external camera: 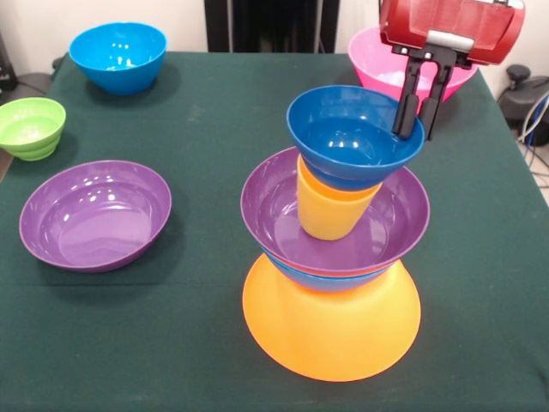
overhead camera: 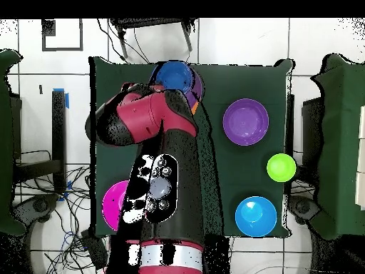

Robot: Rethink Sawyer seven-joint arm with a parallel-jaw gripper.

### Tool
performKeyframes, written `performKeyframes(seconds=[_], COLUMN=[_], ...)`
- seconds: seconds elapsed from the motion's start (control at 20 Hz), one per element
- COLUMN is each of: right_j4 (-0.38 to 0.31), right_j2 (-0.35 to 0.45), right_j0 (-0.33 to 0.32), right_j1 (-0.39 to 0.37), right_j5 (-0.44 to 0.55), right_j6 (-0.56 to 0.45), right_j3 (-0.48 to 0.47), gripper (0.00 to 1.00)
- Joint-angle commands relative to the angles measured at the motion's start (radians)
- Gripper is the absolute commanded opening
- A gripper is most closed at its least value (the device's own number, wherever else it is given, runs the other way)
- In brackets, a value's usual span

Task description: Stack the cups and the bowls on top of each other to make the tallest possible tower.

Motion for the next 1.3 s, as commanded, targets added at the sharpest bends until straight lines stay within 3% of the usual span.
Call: performKeyframes(seconds=[0.05, 1.3], right_j4=[-0.057, -0.089], right_j2=[0.103, 0.098], right_j0=[-0.016, -0.030], right_j1=[0.053, 0.047], right_j5=[0.024, -0.010], right_j6=[-0.086, -0.086], right_j3=[0.143, 0.164], gripper=[0.00, 0.00])
